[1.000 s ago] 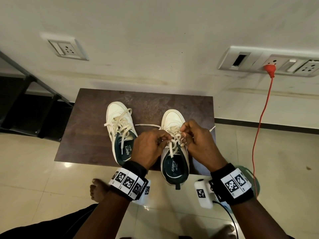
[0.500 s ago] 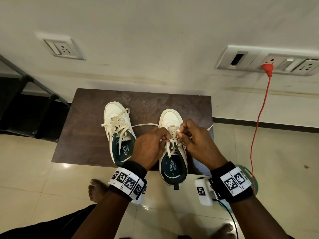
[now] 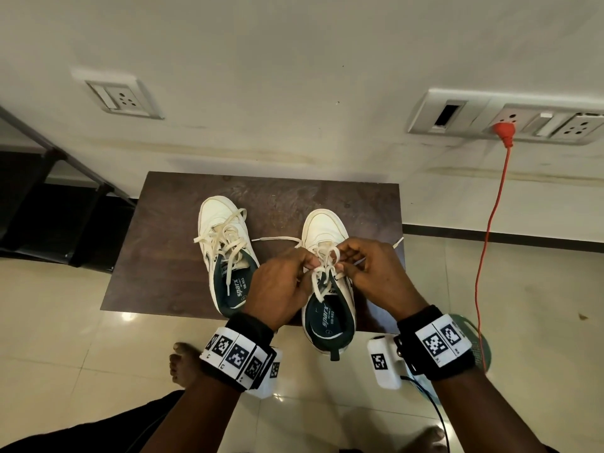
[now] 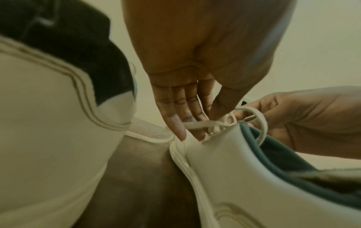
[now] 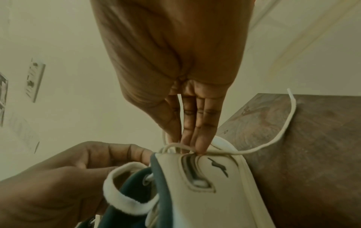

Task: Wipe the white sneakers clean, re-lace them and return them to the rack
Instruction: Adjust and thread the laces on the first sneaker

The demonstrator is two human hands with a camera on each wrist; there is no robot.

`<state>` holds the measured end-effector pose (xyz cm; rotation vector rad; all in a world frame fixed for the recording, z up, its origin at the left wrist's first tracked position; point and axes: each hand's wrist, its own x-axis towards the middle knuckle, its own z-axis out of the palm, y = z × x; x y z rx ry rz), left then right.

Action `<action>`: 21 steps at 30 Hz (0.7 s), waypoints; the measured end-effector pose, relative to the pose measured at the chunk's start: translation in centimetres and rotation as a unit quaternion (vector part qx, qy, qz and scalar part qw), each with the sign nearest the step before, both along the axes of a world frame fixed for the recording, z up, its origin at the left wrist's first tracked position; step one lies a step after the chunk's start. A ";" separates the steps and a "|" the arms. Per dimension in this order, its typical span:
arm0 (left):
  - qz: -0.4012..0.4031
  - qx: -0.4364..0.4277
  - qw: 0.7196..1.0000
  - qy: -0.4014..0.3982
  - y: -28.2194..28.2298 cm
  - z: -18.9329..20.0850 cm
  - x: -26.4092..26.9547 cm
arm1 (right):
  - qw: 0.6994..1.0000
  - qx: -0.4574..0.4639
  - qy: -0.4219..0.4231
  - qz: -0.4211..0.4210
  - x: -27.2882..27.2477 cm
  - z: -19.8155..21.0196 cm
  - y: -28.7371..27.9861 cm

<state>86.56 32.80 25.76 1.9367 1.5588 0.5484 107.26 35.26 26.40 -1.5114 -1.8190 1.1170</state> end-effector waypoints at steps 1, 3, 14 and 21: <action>0.008 -0.013 1.000 -0.016 0.1 -0.2 0.0 | 1.000 0.005 -0.004 0.000 0.0 0.0 0.0; 0.018 -0.027 0.999 -0.042 0.4 -0.4 0.0 | 1.000 0.010 -0.008 0.000 0.0 -0.1 0.1; 0.017 -0.060 0.993 -0.104 1.5 -0.6 -0.6 | 0.999 0.040 -0.029 -0.003 -0.3 -0.6 0.1; 0.040 -0.143 0.968 -0.204 0.5 0.9 -1.1 | 0.999 0.032 -0.015 -0.009 0.0 -0.9 0.0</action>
